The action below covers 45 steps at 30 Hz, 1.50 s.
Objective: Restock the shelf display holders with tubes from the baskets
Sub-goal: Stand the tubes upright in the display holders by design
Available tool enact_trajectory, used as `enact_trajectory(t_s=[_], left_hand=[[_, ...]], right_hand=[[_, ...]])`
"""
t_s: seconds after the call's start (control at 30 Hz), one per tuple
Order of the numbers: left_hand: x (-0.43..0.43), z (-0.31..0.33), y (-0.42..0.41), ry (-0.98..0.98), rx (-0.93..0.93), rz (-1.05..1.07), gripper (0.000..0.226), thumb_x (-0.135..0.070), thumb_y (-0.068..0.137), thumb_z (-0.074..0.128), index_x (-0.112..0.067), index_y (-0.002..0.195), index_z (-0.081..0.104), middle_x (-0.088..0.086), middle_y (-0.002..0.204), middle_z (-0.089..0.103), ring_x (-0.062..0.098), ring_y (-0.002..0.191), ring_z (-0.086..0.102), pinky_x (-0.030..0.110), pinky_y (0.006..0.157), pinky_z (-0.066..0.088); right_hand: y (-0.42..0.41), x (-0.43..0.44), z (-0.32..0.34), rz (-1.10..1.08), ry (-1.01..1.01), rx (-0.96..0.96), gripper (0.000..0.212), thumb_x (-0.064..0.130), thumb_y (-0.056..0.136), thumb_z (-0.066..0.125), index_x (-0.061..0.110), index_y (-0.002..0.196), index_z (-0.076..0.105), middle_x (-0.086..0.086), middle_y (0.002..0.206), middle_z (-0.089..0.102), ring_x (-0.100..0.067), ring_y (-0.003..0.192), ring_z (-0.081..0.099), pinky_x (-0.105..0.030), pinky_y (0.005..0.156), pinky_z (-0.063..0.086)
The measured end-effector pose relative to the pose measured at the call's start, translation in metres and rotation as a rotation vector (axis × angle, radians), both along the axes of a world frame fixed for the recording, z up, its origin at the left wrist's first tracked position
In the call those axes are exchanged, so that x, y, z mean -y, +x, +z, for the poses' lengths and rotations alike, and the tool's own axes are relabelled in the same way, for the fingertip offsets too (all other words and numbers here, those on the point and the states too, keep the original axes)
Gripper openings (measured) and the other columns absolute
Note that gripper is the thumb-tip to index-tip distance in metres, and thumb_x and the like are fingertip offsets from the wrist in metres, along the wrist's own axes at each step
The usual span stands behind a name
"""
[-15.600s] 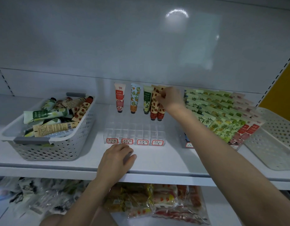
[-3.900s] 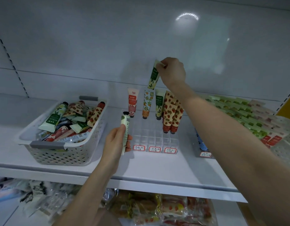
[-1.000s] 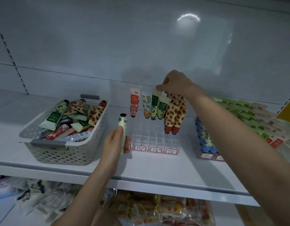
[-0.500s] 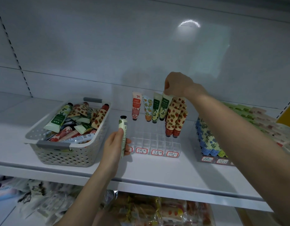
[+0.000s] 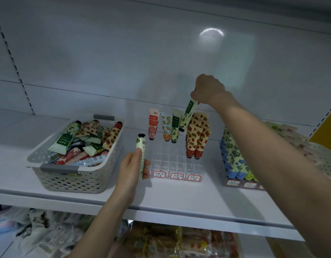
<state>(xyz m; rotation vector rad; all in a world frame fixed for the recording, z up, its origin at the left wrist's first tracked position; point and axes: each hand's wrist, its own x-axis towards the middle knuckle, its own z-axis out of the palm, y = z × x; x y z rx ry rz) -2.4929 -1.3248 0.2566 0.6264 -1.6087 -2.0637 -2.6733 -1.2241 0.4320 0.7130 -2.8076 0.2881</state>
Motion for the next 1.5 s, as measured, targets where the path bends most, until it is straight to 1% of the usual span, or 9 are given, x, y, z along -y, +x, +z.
enact_trajectory(t_s=[0.23, 0.57, 0.73, 0.83, 0.9, 1.0, 1.23, 1.37, 1.5], left_hand=[[0.005, -0.002, 0.0, -0.001, -0.006, 0.011, 0.022, -0.031, 0.099, 0.039, -0.014, 0.101, 0.053, 0.008, 0.079, 0.059, 0.016, 0.065, 0.052, 0.028, 0.059, 0.045], [0.003, -0.003, 0.001, 0.006, -0.008, 0.012, 0.023, -0.029, 0.099, 0.039, -0.01, 0.103, 0.053, 0.008, 0.077, 0.058, 0.016, 0.062, 0.052, 0.027, 0.056, 0.045], [0.004, -0.005, 0.002, -0.014, 0.01, 0.017, 0.026, -0.03, 0.099, 0.038, -0.01, 0.107, 0.052, 0.008, 0.079, 0.059, 0.015, 0.062, 0.052, 0.026, 0.056, 0.044], [0.005, -0.006, 0.003, -0.014, 0.013, 0.02, 0.027, -0.03, 0.099, 0.038, -0.009, 0.108, 0.052, 0.008, 0.079, 0.059, 0.016, 0.062, 0.052, 0.026, 0.056, 0.045], [0.005, -0.006, 0.003, -0.022, 0.017, 0.026, 0.027, -0.031, 0.099, 0.038, -0.009, 0.108, 0.052, 0.008, 0.08, 0.059, 0.016, 0.063, 0.052, 0.026, 0.056, 0.045], [0.004, -0.007, 0.003, -0.026, 0.019, 0.03, 0.027, -0.03, 0.099, 0.038, -0.009, 0.107, 0.053, 0.009, 0.081, 0.059, 0.016, 0.066, 0.053, 0.026, 0.056, 0.045], [0.005, -0.008, 0.001, -0.002, 0.017, 0.028, 0.024, -0.03, 0.099, 0.038, -0.011, 0.101, 0.053, 0.008, 0.078, 0.057, 0.016, 0.065, 0.051, 0.026, 0.056, 0.043], [0.003, -0.008, -0.001, 0.008, 0.014, 0.026, 0.026, -0.029, 0.099, 0.038, -0.008, 0.103, 0.053, 0.007, 0.076, 0.057, 0.015, 0.062, 0.051, 0.024, 0.053, 0.044], [-0.001, -0.008, -0.003, 0.015, 0.019, 0.015, 0.029, -0.029, 0.099, 0.039, -0.006, 0.112, 0.052, 0.008, 0.078, 0.058, 0.017, 0.064, 0.052, 0.023, 0.051, 0.046]], right_hand=[[0.001, 0.01, -0.021, -0.009, 0.042, -0.009, 0.03, -0.006, 0.084, 0.044, 0.009, 0.06, 0.034, -0.004, 0.062, 0.039, -0.017, 0.054, 0.039, -0.022, 0.045, 0.028], [0.002, 0.017, -0.044, 0.021, 0.118, -0.036, 0.038, -0.015, 0.084, 0.041, 0.012, 0.058, 0.031, -0.003, 0.06, 0.033, -0.013, 0.051, 0.03, -0.02, 0.043, 0.024], [-0.004, 0.018, -0.054, 0.006, 0.119, -0.034, 0.037, -0.011, 0.087, 0.042, 0.012, 0.06, 0.031, -0.003, 0.062, 0.035, -0.012, 0.053, 0.033, -0.02, 0.044, 0.026], [-0.008, 0.018, -0.059, -0.04, 0.138, -0.055, 0.024, -0.005, 0.089, 0.045, 0.006, 0.068, 0.043, -0.001, 0.066, 0.041, -0.017, 0.064, 0.045, -0.021, 0.045, 0.027], [-0.011, 0.017, -0.059, -0.04, 0.16, -0.072, 0.011, 0.002, 0.091, 0.047, 0.006, 0.088, 0.056, -0.002, 0.078, 0.054, -0.02, 0.074, 0.051, -0.021, 0.05, 0.031], [-0.016, 0.014, -0.057, 0.005, 0.117, 0.009, 0.018, 0.009, 0.093, 0.048, 0.005, 0.106, 0.06, -0.009, 0.101, 0.063, -0.024, 0.089, 0.06, -0.026, 0.064, 0.04], [-0.021, 0.006, -0.045, 0.122, 0.008, 0.169, 0.021, 0.005, 0.088, 0.056, -0.005, 0.105, 0.063, -0.018, 0.107, 0.065, -0.029, 0.096, 0.063, -0.04, 0.087, 0.052], [-0.02, 0.007, -0.047, 0.13, 0.025, 0.131, 0.022, 0.005, 0.089, 0.054, -0.003, 0.107, 0.062, -0.016, 0.109, 0.063, -0.028, 0.099, 0.061, -0.039, 0.089, 0.051], [-0.018, 0.006, -0.052, 0.127, 0.016, 0.081, 0.019, 0.004, 0.088, 0.053, -0.003, 0.103, 0.064, -0.015, 0.104, 0.065, -0.028, 0.094, 0.062, -0.037, 0.083, 0.053]])
